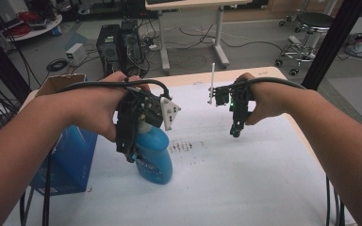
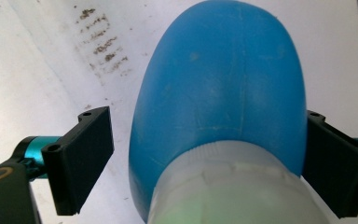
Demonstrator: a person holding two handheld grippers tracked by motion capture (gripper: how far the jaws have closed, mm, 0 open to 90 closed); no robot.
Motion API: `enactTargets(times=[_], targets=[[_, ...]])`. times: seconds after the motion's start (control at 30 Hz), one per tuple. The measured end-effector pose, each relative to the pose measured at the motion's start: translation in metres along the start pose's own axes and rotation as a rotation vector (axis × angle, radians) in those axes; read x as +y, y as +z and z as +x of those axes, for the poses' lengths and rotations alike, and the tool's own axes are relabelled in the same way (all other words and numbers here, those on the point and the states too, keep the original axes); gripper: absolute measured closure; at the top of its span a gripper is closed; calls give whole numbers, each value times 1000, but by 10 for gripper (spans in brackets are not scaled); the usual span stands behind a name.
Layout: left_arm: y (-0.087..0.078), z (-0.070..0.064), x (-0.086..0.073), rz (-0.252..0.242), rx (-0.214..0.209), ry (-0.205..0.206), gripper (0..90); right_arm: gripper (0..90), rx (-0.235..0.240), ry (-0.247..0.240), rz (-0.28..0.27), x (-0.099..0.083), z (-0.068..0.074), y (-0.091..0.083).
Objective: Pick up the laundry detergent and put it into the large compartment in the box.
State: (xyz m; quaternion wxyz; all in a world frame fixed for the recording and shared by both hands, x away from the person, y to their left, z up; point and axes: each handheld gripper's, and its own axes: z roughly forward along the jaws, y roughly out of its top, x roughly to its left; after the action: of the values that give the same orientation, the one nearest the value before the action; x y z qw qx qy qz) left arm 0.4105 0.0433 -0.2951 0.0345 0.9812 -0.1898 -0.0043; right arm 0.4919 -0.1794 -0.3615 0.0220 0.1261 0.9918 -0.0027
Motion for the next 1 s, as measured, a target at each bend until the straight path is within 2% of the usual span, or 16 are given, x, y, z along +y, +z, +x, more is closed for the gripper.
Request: enactTargets(times=[0.43,0.6,0.63,1.0], targets=[[-1,0,0,9,15,-2,97,119,0,0,-1,-1,-1,-1],[-2,-2,0,2,11,2,137,119,-2,7,-6,-1,-1,-1],[-2,-3,1,5,17,26,137,119,-2,7,-6,-1,-1,-1],[-1,-3,0,22,32,23,210,120,-1,10,-4,-1,-1,-1]])
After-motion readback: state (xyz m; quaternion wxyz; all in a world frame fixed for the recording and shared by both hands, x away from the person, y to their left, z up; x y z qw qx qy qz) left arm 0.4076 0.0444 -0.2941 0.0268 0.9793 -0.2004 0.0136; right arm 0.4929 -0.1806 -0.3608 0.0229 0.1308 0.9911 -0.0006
